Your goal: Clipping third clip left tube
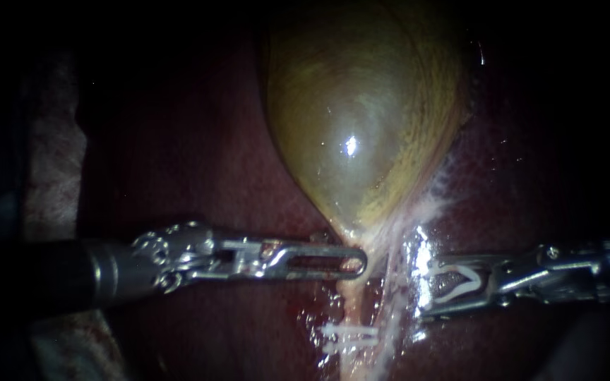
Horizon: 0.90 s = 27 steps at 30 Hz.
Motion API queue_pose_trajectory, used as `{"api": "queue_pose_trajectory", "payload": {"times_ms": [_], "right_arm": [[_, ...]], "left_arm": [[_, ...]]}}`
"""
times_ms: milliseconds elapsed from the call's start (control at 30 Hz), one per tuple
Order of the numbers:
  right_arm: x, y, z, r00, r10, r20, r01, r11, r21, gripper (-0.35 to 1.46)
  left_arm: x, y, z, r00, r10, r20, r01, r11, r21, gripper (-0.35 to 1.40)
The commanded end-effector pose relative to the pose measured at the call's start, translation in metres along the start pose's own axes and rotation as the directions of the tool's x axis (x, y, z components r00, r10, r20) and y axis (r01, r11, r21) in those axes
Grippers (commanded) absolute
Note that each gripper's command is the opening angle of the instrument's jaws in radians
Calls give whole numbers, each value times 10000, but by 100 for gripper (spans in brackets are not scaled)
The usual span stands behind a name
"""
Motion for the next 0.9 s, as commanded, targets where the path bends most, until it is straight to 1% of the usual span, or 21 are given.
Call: {"api": "queue_pose_trajectory", "payload": {"times_ms": [33,133,333,533,767,900], "right_arm": [[1,-1,2,10000,8,-6,-8,10000,-14,60],[3,-3,8,10000,-30,-16,30,10000,-45,60],[5,-9,25,9982,591,-73,-591,9983,-24,60],[2,-17,48,9943,1058,-136,-1057,9943,97,60],[-3,-25,73,9894,1440,-199,-1436,9894,205,59],[-6,-23,84,9887,1484,-227,-1479,9887,227,59]], "left_arm": [[0,1,-2,10000,2,19,-2,10000,-17,-35],[-2,5,-8,10000,-7,46,8,10000,-39,-35],[-2,10,-18,9999,-32,113,34,9999,-98,-35],[2,13,-24,9999,-60,88,61,10000,-66,-35],[4,14,-25,9999,-73,75,73,10000,-51,-35],[4,16,-26,9999,-85,77,85,10000,-52,-35]]}}
